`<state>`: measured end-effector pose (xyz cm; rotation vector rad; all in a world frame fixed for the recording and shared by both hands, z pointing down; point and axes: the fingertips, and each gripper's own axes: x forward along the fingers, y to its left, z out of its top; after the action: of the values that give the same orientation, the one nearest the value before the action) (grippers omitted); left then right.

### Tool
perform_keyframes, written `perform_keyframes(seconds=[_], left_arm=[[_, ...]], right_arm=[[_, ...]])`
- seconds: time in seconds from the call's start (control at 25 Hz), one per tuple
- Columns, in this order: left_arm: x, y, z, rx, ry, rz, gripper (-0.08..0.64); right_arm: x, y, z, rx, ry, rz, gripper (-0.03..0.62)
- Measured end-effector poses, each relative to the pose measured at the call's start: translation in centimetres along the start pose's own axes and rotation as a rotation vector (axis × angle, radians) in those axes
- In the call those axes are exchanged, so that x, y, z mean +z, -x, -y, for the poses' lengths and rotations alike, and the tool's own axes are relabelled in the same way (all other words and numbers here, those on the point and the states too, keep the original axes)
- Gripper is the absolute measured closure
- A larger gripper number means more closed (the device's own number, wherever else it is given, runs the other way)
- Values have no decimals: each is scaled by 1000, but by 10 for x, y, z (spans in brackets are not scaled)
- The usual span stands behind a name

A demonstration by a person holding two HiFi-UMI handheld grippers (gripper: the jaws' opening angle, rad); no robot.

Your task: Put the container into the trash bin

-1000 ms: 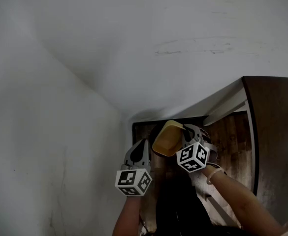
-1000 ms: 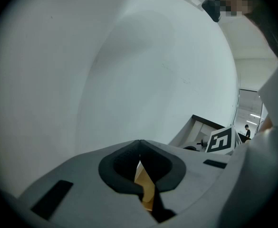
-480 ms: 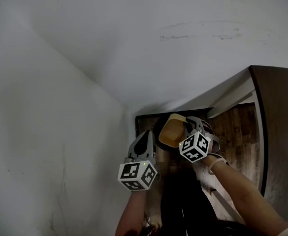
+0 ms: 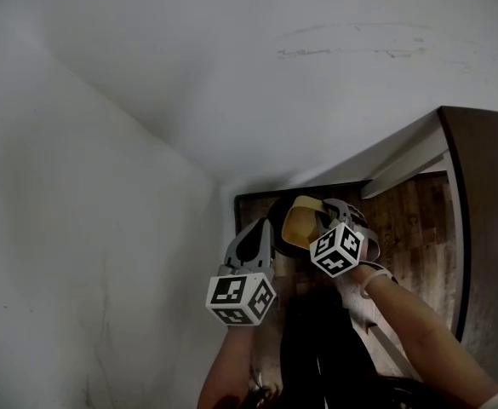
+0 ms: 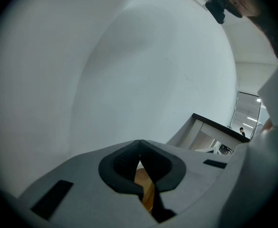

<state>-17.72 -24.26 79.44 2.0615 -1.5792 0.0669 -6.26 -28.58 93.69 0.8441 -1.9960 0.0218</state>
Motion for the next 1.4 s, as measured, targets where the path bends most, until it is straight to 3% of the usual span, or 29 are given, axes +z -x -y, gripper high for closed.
perform_keyframes(seconds=[0.52, 1.0, 1.4], left_arm=[[-8, -1, -11, 11, -9, -31, 540], [-2, -3, 0, -7, -19, -37, 540], [25, 0, 21, -31, -44, -35, 540]], right_arm=[[-10, -7, -11, 67, -60, -10, 451], [-7, 4, -7, 74, -91, 1, 448], [9, 38, -3, 91, -121, 30, 465]])
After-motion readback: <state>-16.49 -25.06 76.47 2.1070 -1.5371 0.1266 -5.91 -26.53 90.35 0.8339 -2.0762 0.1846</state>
